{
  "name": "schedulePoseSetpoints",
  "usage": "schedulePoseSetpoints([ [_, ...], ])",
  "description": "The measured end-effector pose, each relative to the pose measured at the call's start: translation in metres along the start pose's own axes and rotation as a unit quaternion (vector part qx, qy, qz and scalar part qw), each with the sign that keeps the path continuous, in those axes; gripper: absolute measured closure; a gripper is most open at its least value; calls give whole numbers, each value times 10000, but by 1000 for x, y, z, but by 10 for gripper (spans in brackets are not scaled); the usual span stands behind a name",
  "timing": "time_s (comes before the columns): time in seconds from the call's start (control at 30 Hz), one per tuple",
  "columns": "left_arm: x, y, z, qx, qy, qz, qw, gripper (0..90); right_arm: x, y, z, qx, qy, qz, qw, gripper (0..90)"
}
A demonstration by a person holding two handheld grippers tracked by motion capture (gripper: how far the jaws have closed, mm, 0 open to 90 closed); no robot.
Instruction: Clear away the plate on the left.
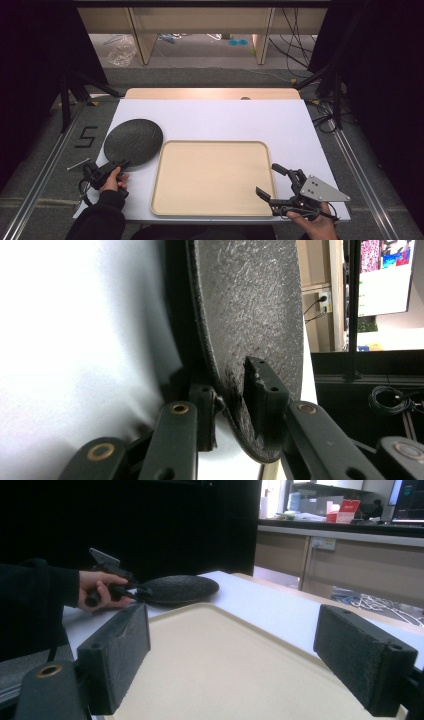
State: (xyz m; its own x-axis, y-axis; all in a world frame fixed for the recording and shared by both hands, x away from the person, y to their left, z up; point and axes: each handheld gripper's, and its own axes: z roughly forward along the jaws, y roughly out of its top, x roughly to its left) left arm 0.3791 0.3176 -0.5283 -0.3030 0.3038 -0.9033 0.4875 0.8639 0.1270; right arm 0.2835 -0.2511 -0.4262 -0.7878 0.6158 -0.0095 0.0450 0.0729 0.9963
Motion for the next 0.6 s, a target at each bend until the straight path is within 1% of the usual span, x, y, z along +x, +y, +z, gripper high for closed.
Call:
schedulePoseSetpoints([
  [0.03,1,1,0,50,-33,19,10000,758,1,0,-1,57,12,44,10000,160],
  [0.07,1,1,0,60,-30,6,10000,763,1,1,-1,133,1,7,9999,161],
  [0.1,1,1,1,58,-31,-4,10000,763,1,1,-1,133,1,7,9999,161],
  [0.13,1,0,2,17,78,16,10000,768,1,1,-2,173,5,-2,9999,161],
  [0.17,1,0,2,28,52,25,10000,768,1,1,-2,173,5,-2,9999,161],
  [0.27,4,1,1,48,-53,-53,10000,782,0,1,-1,127,22,-12,9999,161],
  [0.3,4,1,1,69,-98,-78,9999,786,0,0,0,67,25,-26,10000,161],
  [0.33,5,0,1,8,-142,-121,9998,795,0,0,0,67,27,-31,10000,161],
  [0.37,5,0,1,-2,-140,-138,9998,802,0,0,-1,88,47,9,9999,161],
  [0.4,6,0,1,49,-105,-92,9999,804,0,0,0,80,48,-1,10000,161],
  [0.43,5,0,0,24,-124,-186,9997,810,0,0,0,63,31,-27,10000,161],
  [0.5,6,-1,0,0,-150,-209,9997,814,0,0,0,63,30,-22,10000,161],
  [0.6,7,-1,0,-55,-266,-422,9987,830,0,0,0,62,31,-20,10000,161],
])
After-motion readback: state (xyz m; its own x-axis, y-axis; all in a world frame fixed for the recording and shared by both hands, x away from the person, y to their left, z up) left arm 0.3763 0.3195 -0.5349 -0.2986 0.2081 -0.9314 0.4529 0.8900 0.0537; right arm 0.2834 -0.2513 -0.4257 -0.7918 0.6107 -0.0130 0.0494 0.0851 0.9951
